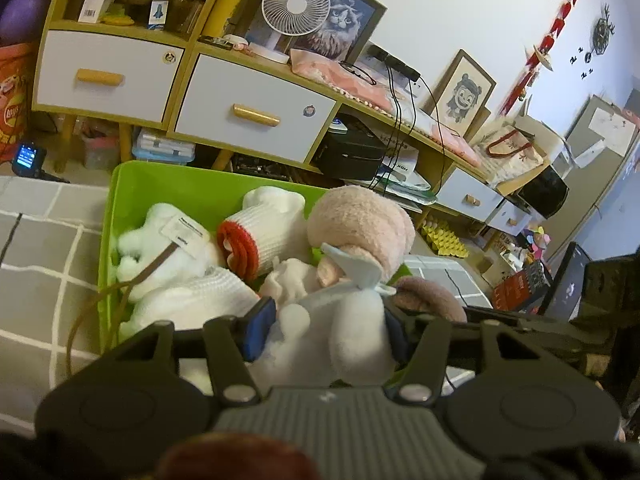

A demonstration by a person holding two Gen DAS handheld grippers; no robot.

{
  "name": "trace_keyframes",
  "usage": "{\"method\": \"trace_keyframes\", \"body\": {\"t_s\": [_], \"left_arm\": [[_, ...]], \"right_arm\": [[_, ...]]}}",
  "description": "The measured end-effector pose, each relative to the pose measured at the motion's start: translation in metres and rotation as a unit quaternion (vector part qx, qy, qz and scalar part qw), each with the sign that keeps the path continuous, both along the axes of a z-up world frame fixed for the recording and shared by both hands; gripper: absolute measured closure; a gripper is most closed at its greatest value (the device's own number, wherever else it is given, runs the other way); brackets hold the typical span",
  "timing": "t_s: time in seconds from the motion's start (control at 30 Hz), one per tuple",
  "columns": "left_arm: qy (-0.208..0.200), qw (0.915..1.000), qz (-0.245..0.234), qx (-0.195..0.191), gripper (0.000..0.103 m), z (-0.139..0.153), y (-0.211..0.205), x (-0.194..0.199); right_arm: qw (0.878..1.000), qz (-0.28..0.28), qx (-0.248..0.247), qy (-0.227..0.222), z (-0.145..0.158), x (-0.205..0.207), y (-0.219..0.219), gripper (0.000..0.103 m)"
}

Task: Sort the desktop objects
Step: 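Carry both plushes over the basin, lower them in and open both tools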

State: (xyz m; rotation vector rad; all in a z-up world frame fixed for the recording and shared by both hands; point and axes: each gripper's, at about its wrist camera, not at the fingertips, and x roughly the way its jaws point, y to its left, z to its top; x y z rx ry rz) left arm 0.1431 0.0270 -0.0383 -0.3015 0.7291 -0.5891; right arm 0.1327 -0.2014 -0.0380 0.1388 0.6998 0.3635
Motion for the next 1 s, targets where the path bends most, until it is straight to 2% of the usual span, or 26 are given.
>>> {"method": "trace_keyframes", "body": {"t_s": [0.17, 0.3, 0.4, 0.53, 0.57, 0.63, 0.7, 0.73, 0.8, 0.87, 1.0], "left_arm": [[-0.013, 0.9999, -0.002, 0.004, 0.046, 0.002, -0.003, -0.003], [-0.022, 0.9998, 0.004, -0.001, 0.038, 0.005, -0.002, -0.008], [-0.030, 0.9995, 0.007, 0.008, 0.032, 0.010, -0.004, -0.013], [-0.043, 0.9989, 0.014, 0.012, 0.031, 0.023, -0.004, -0.022], [-0.047, 0.9987, 0.015, 0.010, 0.033, 0.027, -0.002, -0.025], [-0.055, 0.9983, 0.019, 0.007, 0.039, 0.034, 0.002, -0.029], [-0.057, 0.9982, 0.019, 0.006, 0.057, 0.038, 0.003, -0.030], [-0.054, 0.9983, 0.018, 0.005, 0.061, 0.040, 0.003, -0.030], [-0.044, 0.9990, 0.008, 0.006, 0.086, 0.039, 0.000, -0.028], [-0.032, 0.9994, 0.004, 0.010, 0.088, 0.035, -0.004, -0.025], [-0.035, 0.9991, -0.007, 0.025, 0.088, 0.030, -0.013, -0.025]], "right_arm": [[1.000, 0.002, 0.000, -0.007, 0.003, -0.003, -0.001, 0.052], [1.000, 0.002, 0.015, -0.014, 0.009, -0.008, -0.007, 0.035], [0.999, 0.000, 0.015, -0.029, 0.016, -0.014, -0.010, 0.035], [0.999, -0.009, 0.026, -0.046, 0.026, -0.024, -0.021, 0.035], [0.998, -0.011, 0.029, -0.048, 0.028, -0.025, -0.025, 0.036], [0.998, -0.015, 0.032, -0.049, 0.030, -0.029, -0.029, 0.051], [0.998, -0.012, 0.039, -0.046, 0.031, -0.031, -0.033, 0.061], [0.998, -0.010, 0.043, -0.045, 0.031, -0.032, -0.034, 0.064], [0.998, -0.003, 0.045, -0.042, 0.030, -0.031, -0.033, 0.068], [0.998, -0.001, 0.042, -0.042, 0.029, -0.029, -0.031, 0.069], [0.999, 0.006, 0.035, -0.039, 0.024, -0.028, -0.028, 0.069]]}}
